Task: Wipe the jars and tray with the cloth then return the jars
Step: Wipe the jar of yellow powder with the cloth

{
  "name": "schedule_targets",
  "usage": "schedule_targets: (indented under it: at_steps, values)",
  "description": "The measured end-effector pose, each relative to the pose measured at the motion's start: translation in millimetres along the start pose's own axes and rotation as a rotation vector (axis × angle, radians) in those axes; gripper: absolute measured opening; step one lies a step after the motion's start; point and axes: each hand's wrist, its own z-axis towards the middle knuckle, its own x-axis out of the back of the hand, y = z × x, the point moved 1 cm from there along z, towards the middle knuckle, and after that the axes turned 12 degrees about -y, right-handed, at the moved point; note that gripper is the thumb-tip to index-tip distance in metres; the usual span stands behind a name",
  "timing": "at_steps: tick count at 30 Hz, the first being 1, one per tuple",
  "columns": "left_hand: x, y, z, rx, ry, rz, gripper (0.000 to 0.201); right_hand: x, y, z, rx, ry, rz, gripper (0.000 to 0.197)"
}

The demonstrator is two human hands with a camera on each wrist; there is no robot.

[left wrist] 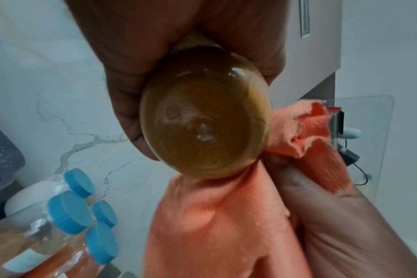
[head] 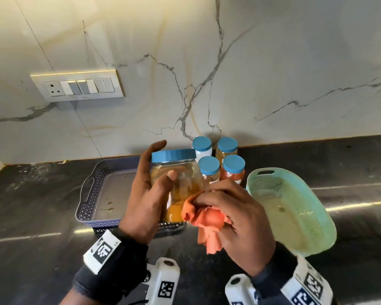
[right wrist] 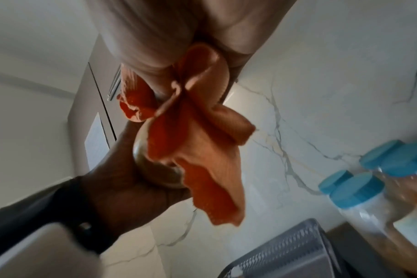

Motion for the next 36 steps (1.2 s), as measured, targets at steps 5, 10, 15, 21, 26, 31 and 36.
schedule_targets:
  at_steps: [5, 10, 15, 21, 26, 31, 36]
  values:
    - [-11, -10, -6, 0.033, -0.051, 0.056, 0.071, 20, 21, 28, -0.058, 0.135, 0.022, 0.031]
    - [-11, 1, 3, 0.013, 0.036, -0.111, 0.081, 16, 13, 18, 0.014, 0.044, 0.061, 0.030]
    - [-9, 1, 3, 0.031, 0.002, -0.199, 0.085, 7, 5, -5, 0.113, 0.017, -0.114, 0.031]
    - [-6, -3, 5, 0.136, -0.060, -0.094, 0.070, 3, -3, -6, 0.120, -0.021, -0.392, 0.014]
    - [-14, -10, 3, 0.202, -0.091, 0.043, 0.068, 10, 2, -3, 0.128, -0.030, -0.419, 0.025]
    - [-13, -8, 0, 0.184, -0.103, 0.029, 0.063, 20, 11, 0, 0.134, -0.138, -0.351, 0.032]
    - [-16, -9, -3, 0.169, -0.124, -0.040, 0.060, 41, 24, 22, 0.008, -0.040, -0.156, 0.038]
